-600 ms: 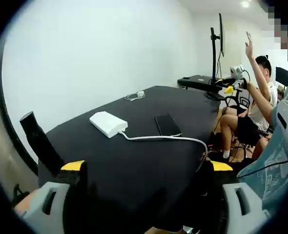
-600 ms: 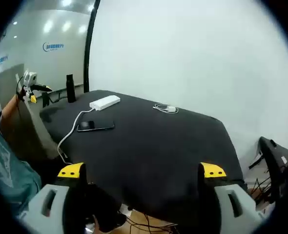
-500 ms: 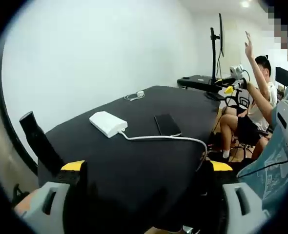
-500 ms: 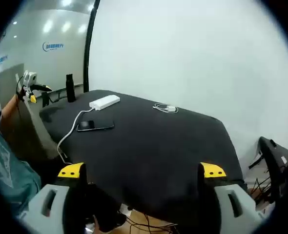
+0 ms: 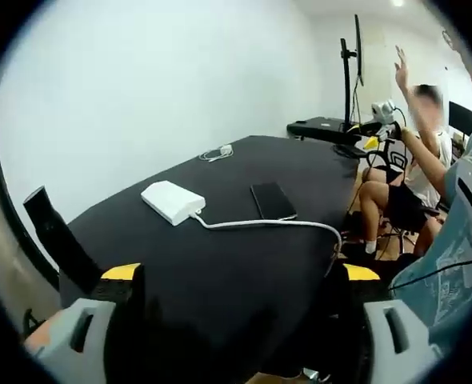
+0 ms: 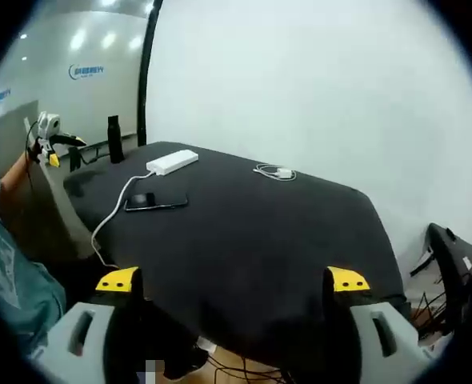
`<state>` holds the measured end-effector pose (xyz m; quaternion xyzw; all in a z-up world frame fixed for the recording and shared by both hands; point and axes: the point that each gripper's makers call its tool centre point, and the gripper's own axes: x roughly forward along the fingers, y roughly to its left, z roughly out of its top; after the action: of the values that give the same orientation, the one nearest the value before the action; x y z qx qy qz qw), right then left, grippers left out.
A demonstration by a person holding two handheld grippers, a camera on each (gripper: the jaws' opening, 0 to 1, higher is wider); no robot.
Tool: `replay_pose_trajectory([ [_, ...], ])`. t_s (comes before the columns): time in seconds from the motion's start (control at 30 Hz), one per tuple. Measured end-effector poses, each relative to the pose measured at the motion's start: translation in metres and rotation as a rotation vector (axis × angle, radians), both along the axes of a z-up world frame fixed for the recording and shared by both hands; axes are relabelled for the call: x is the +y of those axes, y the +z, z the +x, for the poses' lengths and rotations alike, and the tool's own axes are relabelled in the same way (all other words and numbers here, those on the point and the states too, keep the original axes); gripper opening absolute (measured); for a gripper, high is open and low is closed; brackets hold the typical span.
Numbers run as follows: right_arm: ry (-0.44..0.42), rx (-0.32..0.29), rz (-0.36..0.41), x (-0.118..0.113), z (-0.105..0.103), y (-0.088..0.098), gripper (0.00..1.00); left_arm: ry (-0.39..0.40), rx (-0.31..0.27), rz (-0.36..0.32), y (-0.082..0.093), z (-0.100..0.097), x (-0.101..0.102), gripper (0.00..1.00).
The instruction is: Connect the charging cable to the phone, plug the charger into the socket, and turn on the power strip switch to charge the phone.
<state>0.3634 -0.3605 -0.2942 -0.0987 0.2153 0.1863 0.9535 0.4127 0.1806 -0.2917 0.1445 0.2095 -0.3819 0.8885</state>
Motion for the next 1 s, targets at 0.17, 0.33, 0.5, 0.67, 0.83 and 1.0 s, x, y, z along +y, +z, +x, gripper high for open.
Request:
replay_pose_trajectory([
  [0.17, 0.009, 0.004, -0.007, 0.007, 0.004, -0.001, 0.9, -0.007, 0.0, -0.001, 0.0, 0.0, -0.002, 0.94],
  [0.33, 0.014, 0.007, -0.005, 0.011, 0.006, -0.002, 0.89, -0.01, -0.008, -0.002, 0.001, 0.002, -0.001, 0.93],
  [0.5, 0.017, 0.026, 0.123, 0.028, 0.014, -0.004, 0.84, -0.021, -0.012, 0.0, -0.001, 0.005, -0.002, 0.93],
  [0.67, 0.034, 0.062, 0.35, 0.062, 0.034, -0.013, 0.76, -0.047, -0.012, -0.005, -0.009, 0.011, -0.013, 0.93],
  [0.83, 0.024, 0.179, 0.698, 0.111, 0.058, -0.026, 0.73, -0.103, -0.013, 0.004, -0.02, 0.021, -0.036, 0.92],
  [1.0, 0.006, 0.299, 0.903, 0.155, 0.079, -0.037, 0.72, -0.171, -0.007, 0.0, -0.033, 0.022, -0.065, 0.92],
])
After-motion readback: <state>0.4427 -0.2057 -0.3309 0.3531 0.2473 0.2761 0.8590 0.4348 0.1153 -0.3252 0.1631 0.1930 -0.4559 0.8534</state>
